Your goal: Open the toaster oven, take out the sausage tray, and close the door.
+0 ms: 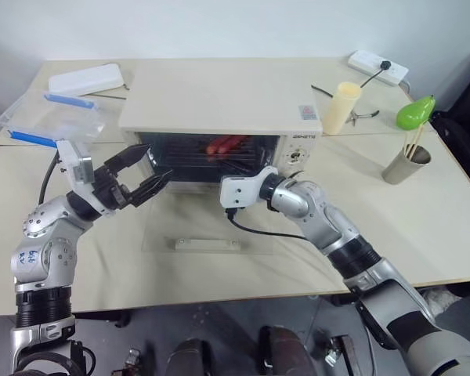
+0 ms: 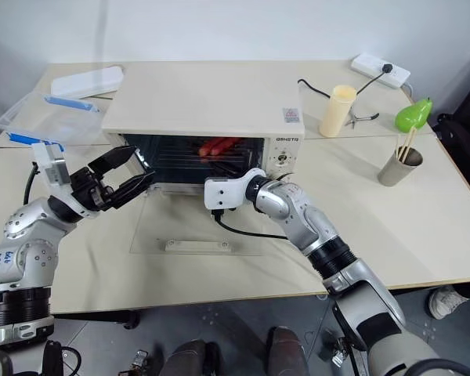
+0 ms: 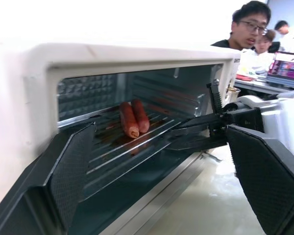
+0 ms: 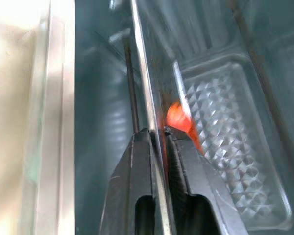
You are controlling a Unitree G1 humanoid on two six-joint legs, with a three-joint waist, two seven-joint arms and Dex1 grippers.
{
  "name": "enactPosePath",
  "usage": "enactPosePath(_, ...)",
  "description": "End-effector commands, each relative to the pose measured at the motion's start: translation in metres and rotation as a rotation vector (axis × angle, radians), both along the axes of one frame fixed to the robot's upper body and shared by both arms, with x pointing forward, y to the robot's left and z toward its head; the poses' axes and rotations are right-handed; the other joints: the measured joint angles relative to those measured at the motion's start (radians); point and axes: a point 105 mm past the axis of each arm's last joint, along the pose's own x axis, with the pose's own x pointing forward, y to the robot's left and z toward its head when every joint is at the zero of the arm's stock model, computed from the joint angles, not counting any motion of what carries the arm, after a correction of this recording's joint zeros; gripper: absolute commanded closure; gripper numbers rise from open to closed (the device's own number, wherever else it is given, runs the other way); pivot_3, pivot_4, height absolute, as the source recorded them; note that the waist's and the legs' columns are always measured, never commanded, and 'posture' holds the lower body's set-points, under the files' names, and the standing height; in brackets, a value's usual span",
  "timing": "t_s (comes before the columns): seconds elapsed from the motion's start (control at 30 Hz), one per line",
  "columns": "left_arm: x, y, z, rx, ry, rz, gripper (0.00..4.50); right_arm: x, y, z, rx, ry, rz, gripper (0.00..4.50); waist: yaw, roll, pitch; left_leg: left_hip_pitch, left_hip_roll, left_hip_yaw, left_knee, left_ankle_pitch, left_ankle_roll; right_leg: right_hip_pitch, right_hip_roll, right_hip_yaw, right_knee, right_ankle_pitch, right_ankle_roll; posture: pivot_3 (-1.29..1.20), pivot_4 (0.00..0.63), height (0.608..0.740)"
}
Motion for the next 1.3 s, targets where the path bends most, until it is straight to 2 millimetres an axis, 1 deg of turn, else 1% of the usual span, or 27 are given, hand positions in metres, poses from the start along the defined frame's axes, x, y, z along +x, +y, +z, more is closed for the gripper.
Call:
enactPosePath(0.03,-0.003,-0.002,0.007,0.015,-0.038,-0.005,0.0,-0.018,0.004,0.038,0.102,-0.092,0.069,4.11,0.001,0.0,0.0,0.0,0.0,0.0,0.0,0.0,0.0,0.0,0.0,0.0,0.0,0.0,0.0,0.0,0.15,0.74)
enactPosePath(0.07,-0.003,-0.002,0.006,0.016,-0.037,-0.005,0.0,-0.02,0.003,0.037,0.101,-0.088,0.075,4.11,0.001,0.0,0.0,0.0,0.0,0.0,0.001,0.0,0.0,0.0,0.0,0.0,0.0,0.0,0.0,0.0,0.15,0.74)
enactPosePath(0.13,-0.004,-0.002,0.005,0.017,-0.035,-0.003,0.0,-0.033,0.0,0.026,0.1,-0.037,0.115,4.11,0.004,0.0,0.0,0.0,0.0,0.0,0.001,0.0,0.0,0.001,0.0,0.0,0.0,0.0,0.0,0.0,0.15,0.74)
enactPosePath(0.2,-0.004,-0.001,0.005,0.018,-0.034,0.003,0.0,-0.04,-0.004,0.02,0.099,-0.002,0.123,4.11,0.011,0.0,0.0,0.001,0.0,-0.001,0.002,0.0,0.0,0.003,0.0,0.0,0.0,0.0,0.0,0.0,0.15,0.74)
enactPosePath(0.37,-0.005,0.0,0.002,0.018,-0.024,0.006,0.0,-0.037,-0.012,0.012,0.067,0.006,0.076,4.11,0.029,0.0,0.0,0.001,0.0,0.001,0.004,0.0,0.0,0.003,0.0,0.003,0.0,0.0,0.0,0.0,0.15,0.74)
enactPosePath(0.47,-0.005,-0.001,0.001,0.018,-0.022,0.007,0.0,-0.034,-0.013,0.01,0.096,0.062,0.073,4.11,0.031,0.0,0.0,0.001,0.0,0.001,0.005,0.001,0.0,0.003,0.0,0.003,0.0,0.0,0.0,0.0,0.15,0.74)
enactPosePath(0.5,-0.006,0.0,0.0,0.017,-0.02,0.008,0.0,-0.032,-0.013,0.009,0.114,0.091,0.054,3.92,0.031,0.0,0.0,0.001,0.0,0.001,0.005,0.001,0.0,0.003,0.0,0.003,0.0,0.0,0.0,0.0,0.15,0.74)
enactPosePath(0.57,-0.007,0.0,-0.001,0.015,-0.017,0.011,0.0,-0.027,-0.013,0.009,0.1,0.081,0.029,3.47,0.031,0.0,0.0,0.001,0.0,0.001,0.005,0.001,0.0,0.003,0.0,0.003,0.0,0.0,0.0,0.0,0.15,0.74)
enactPosePath(0.67,-0.01,0.001,-0.005,0.023,-0.005,0.009,0.0,-0.022,-0.01,0.007,0.074,0.055,0.005,2.48,0.03,0.0,0.0,0.001,0.0,0.001,0.005,0.001,0.0,0.003,0.0,0.003,0.0,0.0,0.0,0.0,0.15,0.74)
enactPosePath(0.73,-0.015,0.001,-0.011,0.041,0.014,-0.001,0.0,-0.014,-0.006,0.006,0.049,0.029,-0.028,1.85,0.029,0.0,0.0,0.001,0.0,0.001,0.005,0.001,0.0,0.003,0.0,0.002,0.0,0.0,0.0,0.0,0.15,0.74)
enactPosePath(0.8,-0.02,0.001,-0.016,0.058,0.034,-0.014,0.0,-0.004,-0.004,0.01,0.051,-0.013,-0.081,1.85,0.025,0.0,0.0,0.001,0.0,0.001,0.004,0.001,0.0,0.003,0.0,0.002,0.0,0.0,0.0,0.0,0.15,0.74)
enactPosePath(0.87,-0.022,0.001,-0.018,0.069,0.041,-0.014,0.0,0.003,-0.003,0.008,0.041,-0.017,-0.121,1.85,0.025,0.0,0.0,0.001,0.0,0.001,0.004,0.001,-0.001,0.002,0.0,0.002,0.0,0.0,0.0,0.0,0.15,0.74)
enactPosePath(1.07,-0.023,0.002,-0.017,0.057,0.038,-0.008,0.0,0.015,0.0,0.0,0.01,-0.002,-0.166,1.85,0.029,0.0,0.0,0.001,0.0,0.0,0.004,0.001,-0.001,0.003,0.0,0.003,0.001,0.0,0.0,0.0,0.15,0.74)
enactPosePath(1.17,-0.023,0.002,-0.016,0.054,0.038,-0.007,0.0,0.014,0.002,0.002,0.021,-0.01,-0.159,2.5,0.027,0.0,0.0,0.001,0.0,0.0,0.004,0.001,-0.001,0.002,0.0,0.003,0.001,0.0,0.0,0.0,0.15,0.74)
enactPosePath(1.3,-0.022,0.004,-0.015,0.05,0.037,-0.005,0.0,0.014,0.002,0.002,0.016,-0.006,-0.155,3.85,0.026,0.0,0.0,0.001,0.0,0.0,0.004,0.001,-0.001,0.002,0.0,0.003,0.001,0.0,0.0,0.0,0.15,0.74)
